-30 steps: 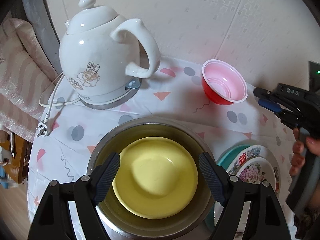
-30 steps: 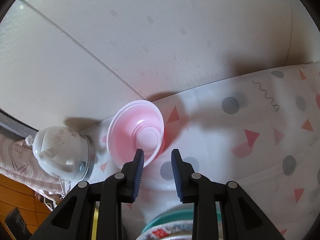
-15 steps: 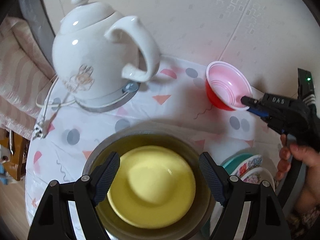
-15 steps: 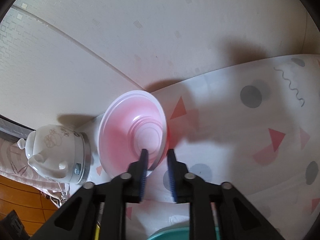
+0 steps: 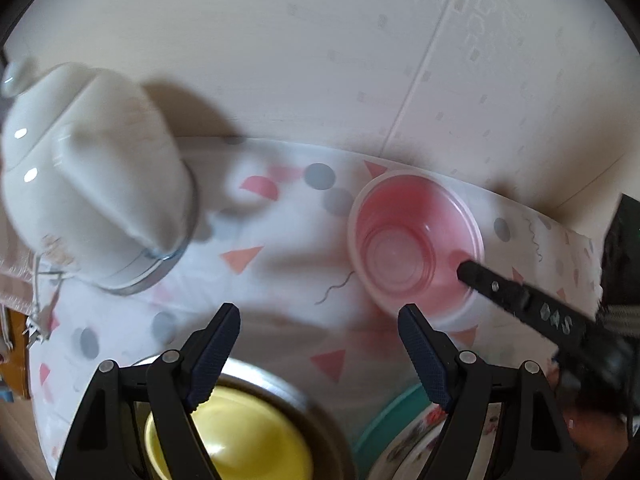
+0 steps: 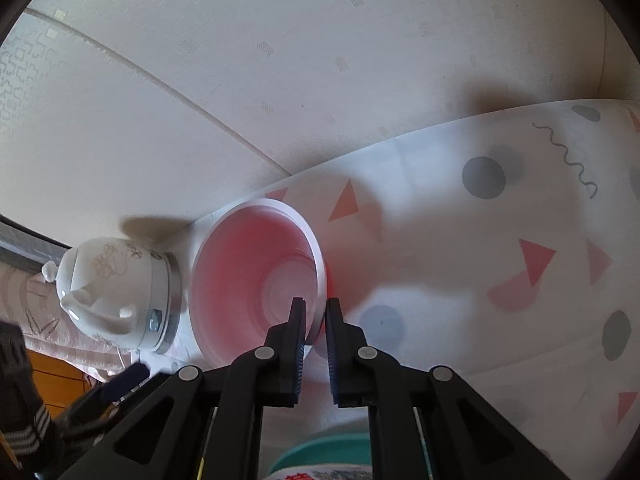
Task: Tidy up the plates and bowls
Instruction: 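Reach both grippers to the pink-and-red bowl rim, then grasp the pink-and-red bowl rim with the left gripper while the right gripper grasps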
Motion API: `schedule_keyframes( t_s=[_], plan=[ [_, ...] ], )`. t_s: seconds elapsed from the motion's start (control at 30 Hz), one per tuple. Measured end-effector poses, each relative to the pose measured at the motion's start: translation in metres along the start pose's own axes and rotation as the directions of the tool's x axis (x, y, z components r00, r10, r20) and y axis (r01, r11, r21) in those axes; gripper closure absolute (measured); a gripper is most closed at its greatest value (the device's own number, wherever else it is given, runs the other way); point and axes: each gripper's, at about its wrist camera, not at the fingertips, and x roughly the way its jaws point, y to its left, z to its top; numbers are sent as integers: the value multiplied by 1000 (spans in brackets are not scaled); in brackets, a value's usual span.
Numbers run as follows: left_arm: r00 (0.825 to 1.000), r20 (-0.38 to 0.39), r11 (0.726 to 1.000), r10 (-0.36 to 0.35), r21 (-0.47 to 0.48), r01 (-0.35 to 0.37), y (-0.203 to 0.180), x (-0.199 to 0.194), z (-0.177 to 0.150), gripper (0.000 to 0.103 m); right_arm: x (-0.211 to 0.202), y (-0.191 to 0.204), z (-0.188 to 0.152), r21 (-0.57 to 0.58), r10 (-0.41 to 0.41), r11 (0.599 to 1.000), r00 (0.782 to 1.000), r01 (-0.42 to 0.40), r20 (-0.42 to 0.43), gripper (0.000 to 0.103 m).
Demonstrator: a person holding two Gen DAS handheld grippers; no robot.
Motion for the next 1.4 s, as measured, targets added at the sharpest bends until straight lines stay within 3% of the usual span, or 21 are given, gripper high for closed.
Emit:
schedule_keyframes(
  t_s=[0.13, 0.3, 0.53, 0.67, 1.4],
  plan=[
    [999, -29, 1000, -13, 13, 14, -11, 17, 8, 25, -4, -3, -4, 8, 3, 1000, 1000, -3, 4, 93],
    [999, -51, 998, -4, 59, 7, -17, 33, 14, 39, -7, -7, -4, 6, -9, 1000, 1000, 9, 9, 93],
    [996, -70, 994, -47, 92, 54, -23, 49, 18, 73, -6, -7, -7, 18, -8, 1000, 1000, 8, 7, 93],
    [996, -72, 991, -57, 120, 65, -26, 50, 15, 86, -5, -4, -9, 13, -6, 1000, 1000, 6, 9, 93],
    [998, 20, 987, -65, 148, 61, -23, 3, -13, 86, -37, 10, -33, -5, 12, 1000, 999, -11, 45, 93]
  ],
)
